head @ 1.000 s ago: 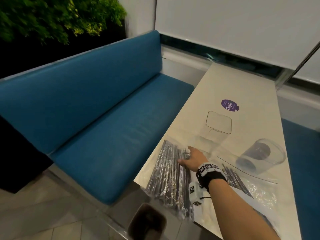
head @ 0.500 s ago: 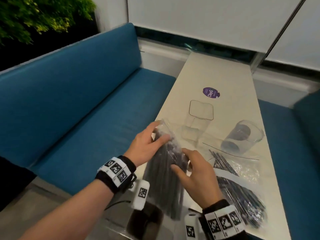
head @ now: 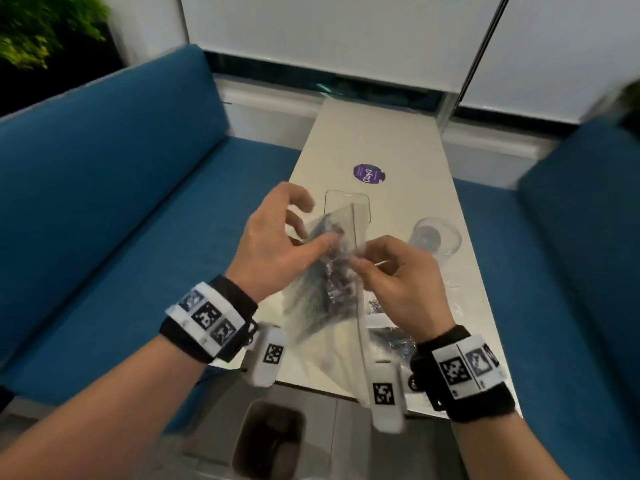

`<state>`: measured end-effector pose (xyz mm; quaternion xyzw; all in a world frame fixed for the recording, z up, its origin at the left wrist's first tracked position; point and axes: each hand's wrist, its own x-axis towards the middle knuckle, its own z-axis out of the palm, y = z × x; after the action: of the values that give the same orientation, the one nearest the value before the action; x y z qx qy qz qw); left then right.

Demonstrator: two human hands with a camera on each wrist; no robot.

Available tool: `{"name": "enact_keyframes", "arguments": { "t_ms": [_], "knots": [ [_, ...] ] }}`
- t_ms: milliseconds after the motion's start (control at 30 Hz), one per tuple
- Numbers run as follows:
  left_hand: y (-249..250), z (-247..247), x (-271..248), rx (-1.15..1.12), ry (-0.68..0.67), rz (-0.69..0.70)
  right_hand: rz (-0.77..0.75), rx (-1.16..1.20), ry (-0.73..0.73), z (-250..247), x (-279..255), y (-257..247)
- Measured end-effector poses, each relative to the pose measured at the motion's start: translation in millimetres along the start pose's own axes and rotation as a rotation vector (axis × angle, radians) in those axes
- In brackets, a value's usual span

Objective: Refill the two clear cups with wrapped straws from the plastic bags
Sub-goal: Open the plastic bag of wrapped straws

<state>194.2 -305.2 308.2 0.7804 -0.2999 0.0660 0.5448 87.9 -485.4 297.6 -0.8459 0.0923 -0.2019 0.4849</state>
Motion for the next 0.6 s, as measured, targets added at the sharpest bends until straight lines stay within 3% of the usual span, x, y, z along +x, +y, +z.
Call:
{"name": "enact_keyframes", "arguments": {
  "t_ms": [67, 167, 300, 600],
  "knots": [
    [1, 4, -16, -0.057, 0.078, 0.018, -0.004, 0.026, -0.033, 7, 4, 0],
    [1, 9, -30, -0.076, 0.006, -0.033, -0.071, -0.031, -0.089, 18, 5, -4],
    [2, 8, -33, -0.172, 0.039, -0.153, -0.16, -0.018, -0.041, 28, 3, -15],
    [5, -10, -39, -0.447, -0.031, -0.329, -0.007, 0.273, -0.161, 34, -5, -17]
  ]
}}
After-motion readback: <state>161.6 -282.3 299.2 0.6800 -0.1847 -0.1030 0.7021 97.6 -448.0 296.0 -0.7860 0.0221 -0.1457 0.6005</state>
